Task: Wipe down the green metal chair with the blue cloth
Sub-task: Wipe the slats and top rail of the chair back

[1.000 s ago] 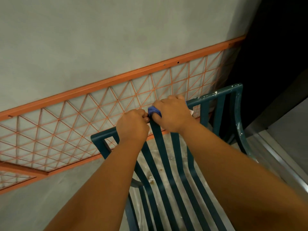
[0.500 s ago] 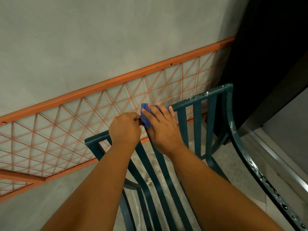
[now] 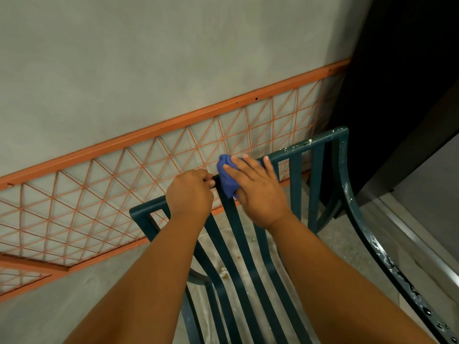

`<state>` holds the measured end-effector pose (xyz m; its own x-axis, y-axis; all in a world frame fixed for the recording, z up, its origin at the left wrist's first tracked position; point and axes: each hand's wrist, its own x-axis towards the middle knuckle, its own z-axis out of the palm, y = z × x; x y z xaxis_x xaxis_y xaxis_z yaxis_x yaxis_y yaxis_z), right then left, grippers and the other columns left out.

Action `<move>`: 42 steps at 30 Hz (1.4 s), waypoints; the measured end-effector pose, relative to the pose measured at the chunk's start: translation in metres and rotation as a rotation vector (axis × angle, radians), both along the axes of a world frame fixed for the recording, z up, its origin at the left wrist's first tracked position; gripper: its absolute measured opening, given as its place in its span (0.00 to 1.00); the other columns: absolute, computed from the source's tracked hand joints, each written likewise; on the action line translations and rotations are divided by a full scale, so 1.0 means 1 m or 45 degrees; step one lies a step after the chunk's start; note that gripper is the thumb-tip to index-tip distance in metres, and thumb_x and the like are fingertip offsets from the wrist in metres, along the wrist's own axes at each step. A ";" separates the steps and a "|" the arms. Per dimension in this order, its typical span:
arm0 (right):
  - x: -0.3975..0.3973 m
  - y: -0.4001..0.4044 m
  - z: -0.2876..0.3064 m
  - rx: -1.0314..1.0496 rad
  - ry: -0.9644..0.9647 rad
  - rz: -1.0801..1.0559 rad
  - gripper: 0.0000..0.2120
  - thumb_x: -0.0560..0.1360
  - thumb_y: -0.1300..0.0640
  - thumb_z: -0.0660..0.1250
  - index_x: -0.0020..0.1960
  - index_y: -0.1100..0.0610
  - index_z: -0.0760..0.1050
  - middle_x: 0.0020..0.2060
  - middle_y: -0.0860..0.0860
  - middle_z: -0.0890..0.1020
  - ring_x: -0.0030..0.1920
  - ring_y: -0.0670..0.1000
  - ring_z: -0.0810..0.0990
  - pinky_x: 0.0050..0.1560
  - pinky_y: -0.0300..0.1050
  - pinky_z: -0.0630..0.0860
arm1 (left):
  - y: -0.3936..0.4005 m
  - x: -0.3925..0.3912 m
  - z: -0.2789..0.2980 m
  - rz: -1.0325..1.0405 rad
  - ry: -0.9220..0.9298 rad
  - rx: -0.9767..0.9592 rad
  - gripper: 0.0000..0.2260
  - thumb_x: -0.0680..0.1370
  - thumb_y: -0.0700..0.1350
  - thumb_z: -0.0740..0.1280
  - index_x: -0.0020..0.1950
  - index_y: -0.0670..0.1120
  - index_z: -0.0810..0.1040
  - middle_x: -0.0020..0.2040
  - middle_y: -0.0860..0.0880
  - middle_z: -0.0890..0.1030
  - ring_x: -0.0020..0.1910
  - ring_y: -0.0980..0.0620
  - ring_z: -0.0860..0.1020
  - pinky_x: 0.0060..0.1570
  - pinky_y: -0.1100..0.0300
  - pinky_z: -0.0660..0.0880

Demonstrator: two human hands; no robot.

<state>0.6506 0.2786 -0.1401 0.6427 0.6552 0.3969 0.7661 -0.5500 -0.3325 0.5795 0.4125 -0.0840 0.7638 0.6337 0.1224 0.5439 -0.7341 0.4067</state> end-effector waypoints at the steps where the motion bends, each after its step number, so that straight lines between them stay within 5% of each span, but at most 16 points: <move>1: 0.007 -0.004 0.002 0.004 -0.009 -0.063 0.25 0.75 0.54 0.55 0.71 0.52 0.69 0.71 0.50 0.71 0.74 0.55 0.62 0.75 0.56 0.42 | -0.001 0.001 0.001 0.003 0.003 0.002 0.07 0.78 0.44 0.66 0.51 0.51 0.83 0.44 0.50 0.84 0.37 0.55 0.72 0.31 0.63 0.63; 5: 0.015 0.018 0.024 -0.061 0.133 -0.390 0.23 0.76 0.49 0.54 0.68 0.54 0.71 0.69 0.53 0.72 0.75 0.57 0.57 0.75 0.59 0.42 | -0.002 0.002 0.002 0.017 0.030 0.023 0.07 0.79 0.45 0.66 0.53 0.51 0.83 0.46 0.50 0.83 0.39 0.54 0.74 0.35 0.62 0.68; 8: -0.002 0.029 0.021 -0.042 0.122 -0.172 0.26 0.72 0.44 0.54 0.66 0.50 0.73 0.67 0.54 0.73 0.72 0.57 0.63 0.74 0.60 0.46 | -0.002 0.002 0.001 0.016 0.051 0.038 0.07 0.78 0.44 0.65 0.49 0.51 0.83 0.43 0.49 0.83 0.38 0.51 0.76 0.34 0.60 0.69; 12: 0.013 0.000 0.011 -0.019 0.052 0.011 0.23 0.72 0.49 0.56 0.66 0.48 0.74 0.68 0.52 0.73 0.71 0.56 0.66 0.74 0.56 0.52 | -0.002 0.002 0.002 0.018 0.064 0.006 0.07 0.78 0.44 0.65 0.50 0.50 0.83 0.42 0.50 0.82 0.37 0.54 0.73 0.33 0.61 0.66; 18: 0.017 0.012 0.020 -0.008 0.144 -0.326 0.20 0.77 0.53 0.60 0.69 0.52 0.70 0.70 0.53 0.70 0.73 0.57 0.60 0.75 0.57 0.46 | -0.003 0.003 0.004 0.035 0.075 0.018 0.07 0.79 0.46 0.65 0.52 0.50 0.83 0.44 0.49 0.83 0.37 0.53 0.74 0.36 0.60 0.70; 25: 0.013 -0.019 0.002 0.210 -0.016 0.033 0.25 0.65 0.75 0.70 0.61 0.61 0.78 0.63 0.60 0.78 0.63 0.62 0.76 0.64 0.58 0.73 | -0.005 0.004 0.008 0.010 0.122 0.048 0.06 0.79 0.42 0.65 0.51 0.48 0.82 0.43 0.48 0.82 0.38 0.51 0.75 0.36 0.58 0.70; 29: -0.001 -0.028 0.022 0.793 0.637 -0.167 0.19 0.75 0.72 0.62 0.59 0.54 0.79 0.60 0.51 0.79 0.61 0.50 0.77 0.63 0.42 0.73 | -0.013 0.011 0.012 0.053 0.235 0.063 0.07 0.77 0.41 0.67 0.54 0.47 0.79 0.46 0.48 0.79 0.41 0.49 0.75 0.36 0.56 0.72; 32: -0.006 -0.031 0.031 1.350 1.222 -0.324 0.15 0.79 0.67 0.61 0.56 0.49 0.77 0.56 0.50 0.81 0.54 0.49 0.81 0.52 0.43 0.80 | -0.022 0.013 0.012 0.032 0.222 0.014 0.15 0.74 0.39 0.68 0.60 0.50 0.76 0.54 0.47 0.78 0.48 0.46 0.77 0.41 0.53 0.75; 36: -0.011 -0.036 0.032 2.000 1.915 -0.431 0.08 0.81 0.62 0.59 0.53 0.55 0.76 0.45 0.54 0.84 0.42 0.50 0.85 0.37 0.42 0.81 | -0.029 0.019 0.010 -0.095 0.105 0.011 0.11 0.76 0.40 0.65 0.57 0.51 0.78 0.56 0.47 0.78 0.50 0.45 0.77 0.42 0.54 0.74; 38: -0.011 -0.038 0.032 2.046 1.990 -0.449 0.07 0.80 0.61 0.60 0.55 0.58 0.76 0.45 0.55 0.84 0.41 0.51 0.85 0.36 0.43 0.81 | -0.032 0.024 0.010 -0.139 0.077 0.009 0.12 0.76 0.39 0.64 0.56 0.52 0.80 0.55 0.48 0.79 0.49 0.45 0.78 0.41 0.55 0.73; 42: -0.002 -0.050 0.042 1.651 1.753 -0.482 0.06 0.80 0.63 0.60 0.51 0.56 0.75 0.45 0.55 0.82 0.41 0.51 0.83 0.38 0.42 0.81 | -0.034 0.033 0.013 -0.166 0.110 0.000 0.13 0.76 0.38 0.64 0.53 0.53 0.82 0.49 0.49 0.83 0.45 0.46 0.80 0.42 0.55 0.77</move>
<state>0.6488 0.2283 -0.0980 0.9067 0.1948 -0.3740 -0.4216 0.4422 -0.7917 0.6122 0.3786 -0.0713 0.8474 0.5284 0.0527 0.4767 -0.8007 0.3628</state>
